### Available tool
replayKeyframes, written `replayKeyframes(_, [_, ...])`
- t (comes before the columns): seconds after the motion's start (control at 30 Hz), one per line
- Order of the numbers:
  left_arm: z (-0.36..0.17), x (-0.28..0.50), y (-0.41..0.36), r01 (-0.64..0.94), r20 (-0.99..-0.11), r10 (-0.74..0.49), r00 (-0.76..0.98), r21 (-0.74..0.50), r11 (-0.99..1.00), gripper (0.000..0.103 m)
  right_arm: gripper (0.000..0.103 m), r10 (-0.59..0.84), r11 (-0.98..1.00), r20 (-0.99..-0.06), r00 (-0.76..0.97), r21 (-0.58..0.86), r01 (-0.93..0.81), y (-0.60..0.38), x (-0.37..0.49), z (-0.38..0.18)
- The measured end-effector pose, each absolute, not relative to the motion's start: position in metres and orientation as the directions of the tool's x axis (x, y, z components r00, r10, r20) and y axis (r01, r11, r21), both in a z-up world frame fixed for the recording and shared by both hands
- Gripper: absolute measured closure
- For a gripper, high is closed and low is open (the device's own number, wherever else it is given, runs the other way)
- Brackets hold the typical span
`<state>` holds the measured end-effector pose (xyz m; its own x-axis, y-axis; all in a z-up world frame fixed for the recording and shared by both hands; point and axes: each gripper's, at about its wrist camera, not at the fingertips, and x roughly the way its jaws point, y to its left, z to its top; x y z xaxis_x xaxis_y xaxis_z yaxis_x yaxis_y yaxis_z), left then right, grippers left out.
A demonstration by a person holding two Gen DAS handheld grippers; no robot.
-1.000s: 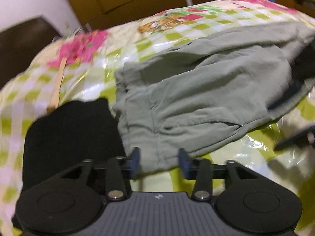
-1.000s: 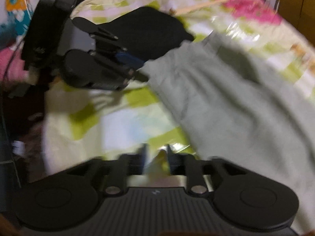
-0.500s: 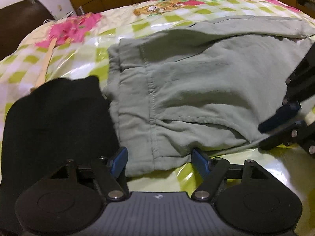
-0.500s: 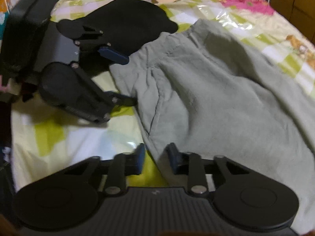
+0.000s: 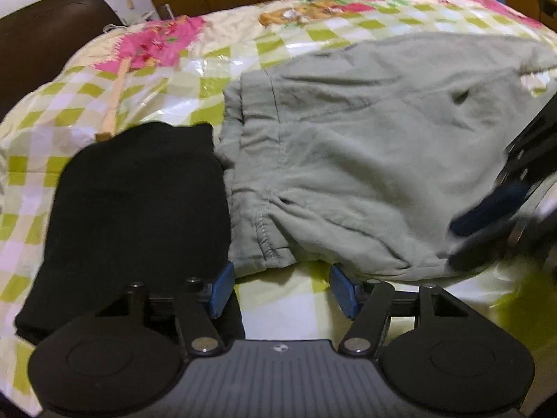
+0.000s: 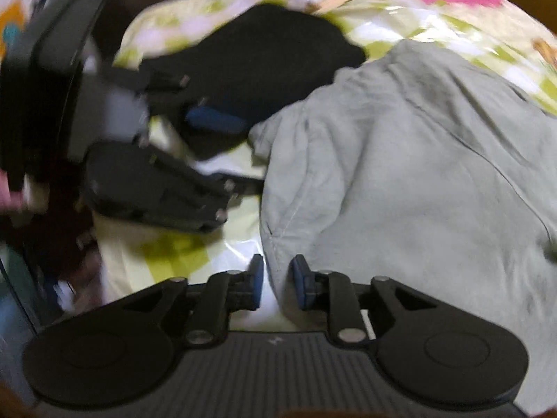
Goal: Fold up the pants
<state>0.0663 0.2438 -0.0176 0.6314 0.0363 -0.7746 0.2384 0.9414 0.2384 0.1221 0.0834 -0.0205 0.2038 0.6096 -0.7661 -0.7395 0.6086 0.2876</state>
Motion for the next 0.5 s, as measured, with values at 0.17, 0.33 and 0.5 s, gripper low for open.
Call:
replayKeyframes(0.17, [0.007, 0.053, 0.206, 0.274, -0.731, -0.048, 0.681, 0.194, 0.942, 0.030, 0.068, 0.601, 0.750, -0.706, 0.374, 0.337, -0.569, -0.015, 0.117, 0.010])
replayKeyframes(0.33, [0.017, 0.062, 0.124, 0.436, -0.695, -0.230, 0.682, 0.133, 0.890, 0.029, 0.067, 0.350, 0.937, -0.751, 0.560, 0.288, -0.199, -0.154, 0.104, 0.010])
replayKeyframes(0.5, [0.010, 0.076, 0.033, 0.582, -0.684, -0.368, 0.629, 0.102, 0.807, 0.028, 0.060, 0.129, 0.942, -0.777, 0.616, 0.290, 0.168, -0.275, 0.072, -0.004])
